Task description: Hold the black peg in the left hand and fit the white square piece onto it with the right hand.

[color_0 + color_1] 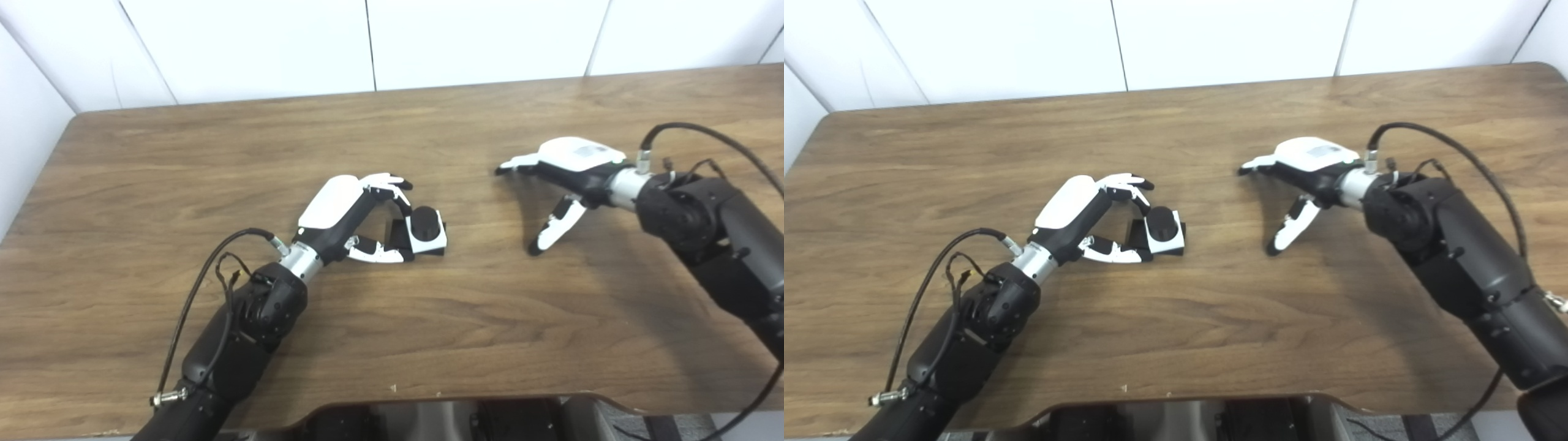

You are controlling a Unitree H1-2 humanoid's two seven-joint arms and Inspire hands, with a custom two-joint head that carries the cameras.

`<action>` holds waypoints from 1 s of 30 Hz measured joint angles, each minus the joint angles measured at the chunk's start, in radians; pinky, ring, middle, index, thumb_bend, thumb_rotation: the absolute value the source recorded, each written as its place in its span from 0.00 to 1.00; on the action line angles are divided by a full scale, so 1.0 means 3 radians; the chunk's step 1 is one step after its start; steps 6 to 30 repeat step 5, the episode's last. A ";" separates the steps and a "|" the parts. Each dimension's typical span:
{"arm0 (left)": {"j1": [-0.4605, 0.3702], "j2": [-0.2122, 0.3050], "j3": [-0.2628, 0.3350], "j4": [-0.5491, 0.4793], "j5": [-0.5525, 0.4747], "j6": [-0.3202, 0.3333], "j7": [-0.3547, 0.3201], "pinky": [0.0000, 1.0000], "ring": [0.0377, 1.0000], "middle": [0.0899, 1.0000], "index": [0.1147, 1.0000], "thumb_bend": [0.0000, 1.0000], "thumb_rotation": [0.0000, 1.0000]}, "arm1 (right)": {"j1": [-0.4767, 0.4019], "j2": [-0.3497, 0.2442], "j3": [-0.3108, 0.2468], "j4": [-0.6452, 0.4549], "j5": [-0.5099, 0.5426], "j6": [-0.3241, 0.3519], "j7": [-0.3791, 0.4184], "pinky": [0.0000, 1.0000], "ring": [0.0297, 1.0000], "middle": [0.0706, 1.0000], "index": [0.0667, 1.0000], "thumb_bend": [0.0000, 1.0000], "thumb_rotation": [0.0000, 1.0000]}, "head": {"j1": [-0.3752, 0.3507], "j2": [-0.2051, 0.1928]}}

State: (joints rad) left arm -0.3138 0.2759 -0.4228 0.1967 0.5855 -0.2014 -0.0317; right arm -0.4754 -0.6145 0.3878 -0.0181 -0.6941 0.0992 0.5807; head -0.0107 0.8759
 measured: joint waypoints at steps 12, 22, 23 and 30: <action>0.0000 0.0000 0.0001 0.0000 0.0000 -0.0006 0.0000 0.76 0.87 0.81 0.42 0.52 0.07 | 0.0018 -0.0006 -0.0078 -0.0001 -0.0008 0.0008 0.0000 0.83 0.90 0.89 0.86 0.91 0.26 | -0.0015 -0.0015; 0.0000 0.0000 0.0001 0.0000 0.0000 -0.0006 0.0000 0.76 0.87 0.81 0.42 0.52 0.07 | 0.0018 -0.0006 -0.0078 -0.0001 -0.0008 0.0008 0.0000 0.83 0.90 0.89 0.86 0.91 0.26 | -0.0015 -0.0015; 0.0000 0.0000 0.0001 0.0000 0.0000 -0.0006 0.0000 0.76 0.87 0.81 0.42 0.52 0.07 | 0.0018 -0.0006 -0.0078 -0.0001 -0.0008 0.0008 0.0000 0.83 0.90 0.89 0.86 0.91 0.26 | -0.0015 -0.0015; 0.0000 0.0000 0.0001 0.0000 0.0000 -0.0006 0.0000 0.76 0.87 0.81 0.42 0.52 0.07 | 0.0018 -0.0006 -0.0078 -0.0001 -0.0008 0.0008 0.0000 0.83 0.90 0.89 0.86 0.91 0.26 | -0.0015 -0.0015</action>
